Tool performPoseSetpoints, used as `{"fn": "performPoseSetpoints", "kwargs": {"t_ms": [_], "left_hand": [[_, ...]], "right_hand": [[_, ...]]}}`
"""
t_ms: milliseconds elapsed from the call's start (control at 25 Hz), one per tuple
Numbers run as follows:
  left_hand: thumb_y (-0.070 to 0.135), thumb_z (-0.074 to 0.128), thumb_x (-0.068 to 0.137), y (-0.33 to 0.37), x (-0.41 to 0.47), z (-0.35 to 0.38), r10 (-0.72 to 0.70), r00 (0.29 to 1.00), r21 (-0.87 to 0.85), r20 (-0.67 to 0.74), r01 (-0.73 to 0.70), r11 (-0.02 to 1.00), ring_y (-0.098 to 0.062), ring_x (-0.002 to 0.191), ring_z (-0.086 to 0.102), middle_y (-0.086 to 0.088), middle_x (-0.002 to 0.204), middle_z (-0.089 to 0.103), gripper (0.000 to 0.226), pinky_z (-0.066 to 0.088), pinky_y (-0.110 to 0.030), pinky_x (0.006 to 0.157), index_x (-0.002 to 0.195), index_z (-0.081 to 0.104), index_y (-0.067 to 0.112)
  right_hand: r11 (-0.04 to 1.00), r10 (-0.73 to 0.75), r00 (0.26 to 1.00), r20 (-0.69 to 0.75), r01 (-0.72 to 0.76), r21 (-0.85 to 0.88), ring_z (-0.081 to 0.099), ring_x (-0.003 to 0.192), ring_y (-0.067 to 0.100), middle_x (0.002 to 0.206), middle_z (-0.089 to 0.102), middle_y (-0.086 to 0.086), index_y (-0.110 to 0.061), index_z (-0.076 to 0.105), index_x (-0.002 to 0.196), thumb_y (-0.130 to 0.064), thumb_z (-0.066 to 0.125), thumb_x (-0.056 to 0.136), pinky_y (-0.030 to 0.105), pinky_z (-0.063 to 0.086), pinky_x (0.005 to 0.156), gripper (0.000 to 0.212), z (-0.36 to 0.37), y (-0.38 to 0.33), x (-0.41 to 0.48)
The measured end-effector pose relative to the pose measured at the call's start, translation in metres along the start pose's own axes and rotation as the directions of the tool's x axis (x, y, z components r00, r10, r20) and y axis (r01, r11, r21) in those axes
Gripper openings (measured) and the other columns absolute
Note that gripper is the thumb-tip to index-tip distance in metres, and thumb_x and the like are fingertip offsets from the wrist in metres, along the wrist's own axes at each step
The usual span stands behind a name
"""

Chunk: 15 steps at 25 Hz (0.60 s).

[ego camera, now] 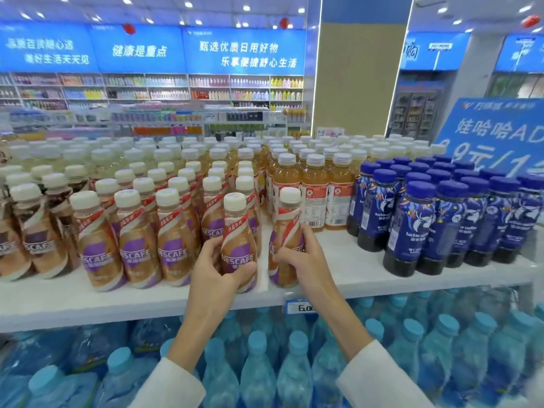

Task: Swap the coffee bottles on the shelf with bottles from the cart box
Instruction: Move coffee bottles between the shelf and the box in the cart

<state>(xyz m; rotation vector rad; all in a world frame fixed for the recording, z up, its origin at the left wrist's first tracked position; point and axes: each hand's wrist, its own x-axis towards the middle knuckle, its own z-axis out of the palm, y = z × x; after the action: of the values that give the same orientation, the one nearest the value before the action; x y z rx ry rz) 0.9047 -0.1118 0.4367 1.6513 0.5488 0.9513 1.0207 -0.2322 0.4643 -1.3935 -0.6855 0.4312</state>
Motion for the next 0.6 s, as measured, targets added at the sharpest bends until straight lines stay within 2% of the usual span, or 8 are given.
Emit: {"fn": "performPoseSetpoints", "kwargs": {"t_ms": [80, 160, 240, 320, 360, 480, 560, 600], "left_hand": [[0.015, 0.085, 0.078, -0.003, 0.0, 0.003, 0.025, 1.0, 0.015, 0.003, -0.025, 1.0, 0.003, 0.1, 0.067, 0.008, 0.118, 0.068, 0.06, 0.055, -0.014, 0.083, 0.129, 0.054, 0.023], [0.019, 0.085, 0.079, -0.005, -0.002, 0.004, 0.039, 0.999, 0.037, 0.01, -0.039, 0.999, 0.0, 0.106, 0.066, 0.01, 0.121, 0.067, 0.062, 0.055, -0.019, 0.089, 0.131, 0.052, 0.026], [0.02, 0.086, 0.077, -0.007, -0.007, 0.001, 0.024, 0.999, 0.062, 0.027, -0.026, 0.998, -0.002, 0.111, 0.065, 0.011, 0.126, 0.065, 0.07, 0.055, -0.023, 0.095, 0.137, 0.051, 0.026], [0.017, 0.087, 0.075, -0.008, -0.011, -0.005, 0.012, 0.999, 0.054, 0.03, -0.013, 0.998, 0.002, 0.109, 0.065, 0.012, 0.126, 0.065, 0.074, 0.055, -0.018, 0.091, 0.138, 0.051, 0.025], [0.014, 0.087, 0.074, -0.009, -0.011, -0.007, 0.011, 1.0, 0.049, 0.02, -0.012, 0.999, 0.004, 0.107, 0.065, 0.011, 0.124, 0.066, 0.071, 0.054, -0.014, 0.087, 0.136, 0.053, 0.025], [0.011, 0.087, 0.074, -0.009, -0.01, -0.008, 0.013, 1.0, 0.054, 0.003, -0.013, 0.998, 0.009, 0.1, 0.065, 0.012, 0.117, 0.068, 0.063, 0.051, -0.007, 0.078, 0.127, 0.056, 0.024], [0.01, 0.086, 0.076, -0.01, -0.009, -0.007, 0.015, 1.0, 0.044, 0.011, -0.015, 0.999, 0.01, 0.1, 0.065, 0.013, 0.116, 0.068, 0.062, 0.051, -0.007, 0.078, 0.128, 0.056, 0.023], [0.01, 0.085, 0.077, -0.01, -0.009, -0.007, 0.017, 1.0, 0.041, 0.015, -0.017, 0.999, 0.01, 0.101, 0.065, 0.013, 0.117, 0.068, 0.062, 0.051, -0.007, 0.078, 0.13, 0.055, 0.022]], "right_hand": [[0.998, -0.02, 0.999, 0.032, 0.022, -0.061, 0.068, 0.094, 0.005, 0.1, 0.072, -0.012, -0.037, 0.057, 0.114, -0.005, 0.07, 0.079, 0.025, 0.055, 0.083, 0.049, -0.002, 0.006, 0.005], [0.992, -0.009, 0.998, 0.066, 0.017, -0.124, 0.067, 0.1, 0.004, 0.105, 0.07, -0.018, -0.046, 0.052, 0.116, -0.013, 0.073, 0.08, 0.031, 0.055, 0.093, 0.053, -0.005, 0.009, 0.007], [0.968, 0.003, 0.998, 0.056, 0.011, -0.252, 0.062, 0.109, 0.003, 0.117, 0.062, -0.022, -0.045, 0.042, 0.129, -0.028, 0.082, 0.077, 0.027, 0.053, 0.096, 0.068, -0.008, 0.01, 0.004], [0.918, -0.014, 1.0, -0.023, 0.004, -0.396, 0.056, 0.114, 0.004, 0.127, 0.051, -0.019, -0.04, 0.034, 0.14, -0.044, 0.089, 0.066, 0.022, 0.051, 0.094, 0.093, -0.01, 0.009, 0.001], [0.896, -0.033, 0.998, -0.061, 0.003, -0.444, 0.055, 0.113, 0.004, 0.128, 0.05, -0.017, -0.038, 0.035, 0.139, -0.049, 0.09, 0.062, 0.018, 0.049, 0.09, 0.095, -0.009, 0.01, 0.0], [0.876, -0.082, 0.992, -0.096, 0.026, -0.482, 0.056, 0.107, 0.002, 0.123, 0.054, -0.017, -0.038, 0.041, 0.129, -0.048, 0.09, 0.064, 0.012, 0.045, 0.082, 0.082, -0.006, 0.016, -0.001], [0.903, -0.048, 0.998, -0.051, 0.021, -0.429, 0.058, 0.108, 0.003, 0.124, 0.058, -0.016, -0.037, 0.043, 0.129, -0.036, 0.088, 0.072, 0.017, 0.049, 0.088, 0.073, -0.01, 0.018, 0.002], [0.922, -0.011, 1.0, 0.002, 0.011, -0.388, 0.059, 0.112, 0.004, 0.127, 0.06, -0.014, -0.038, 0.042, 0.129, -0.029, 0.085, 0.077, 0.024, 0.051, 0.096, 0.069, -0.013, 0.019, 0.005]]}}
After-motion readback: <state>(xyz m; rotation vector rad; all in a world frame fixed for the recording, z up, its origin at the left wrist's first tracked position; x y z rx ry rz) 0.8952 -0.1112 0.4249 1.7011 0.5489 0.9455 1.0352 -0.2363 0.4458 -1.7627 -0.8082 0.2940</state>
